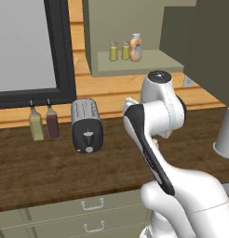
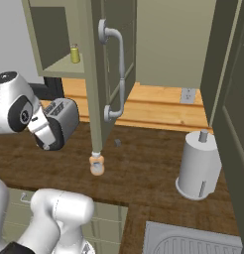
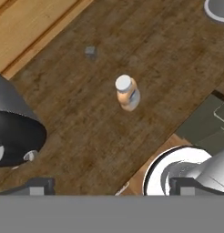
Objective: Put the shaker and condiment bottle from the counter next to their counterparts in the cabinet.
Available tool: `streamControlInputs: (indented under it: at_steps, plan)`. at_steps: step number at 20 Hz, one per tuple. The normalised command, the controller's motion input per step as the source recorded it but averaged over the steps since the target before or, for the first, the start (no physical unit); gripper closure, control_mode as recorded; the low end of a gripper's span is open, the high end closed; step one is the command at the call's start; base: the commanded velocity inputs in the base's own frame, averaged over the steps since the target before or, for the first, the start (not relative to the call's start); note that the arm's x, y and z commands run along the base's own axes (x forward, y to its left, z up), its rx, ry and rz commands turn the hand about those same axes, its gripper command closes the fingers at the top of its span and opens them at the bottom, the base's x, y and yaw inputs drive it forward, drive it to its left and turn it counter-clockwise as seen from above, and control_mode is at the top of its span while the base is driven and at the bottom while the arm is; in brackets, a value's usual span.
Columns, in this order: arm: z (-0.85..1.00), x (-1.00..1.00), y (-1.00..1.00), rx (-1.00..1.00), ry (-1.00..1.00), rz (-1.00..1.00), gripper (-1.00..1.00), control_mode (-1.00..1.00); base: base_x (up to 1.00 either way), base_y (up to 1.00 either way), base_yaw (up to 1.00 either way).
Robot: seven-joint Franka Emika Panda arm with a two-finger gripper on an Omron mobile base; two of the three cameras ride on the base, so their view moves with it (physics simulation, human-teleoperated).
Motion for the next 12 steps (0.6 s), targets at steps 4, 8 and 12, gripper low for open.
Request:
streamControlInputs:
  at_steps: [4, 8, 12]
  plan:
    - [-0.34, 0.0, -0.23, -0.03, 0.12, -0.11, -1.0, -1.0, 0.0, 0.0, 0.0]
    - [-0.03, 0.03, -0.08, 0.0, 0.08, -0.04, -1.0, -1.0, 0.0, 0.0, 0.0]
    - [0.0, 0.2, -0.11, 0.05, 0.09, 0.0, -1.0, -1.0, 0.0, 0.0, 0.0]
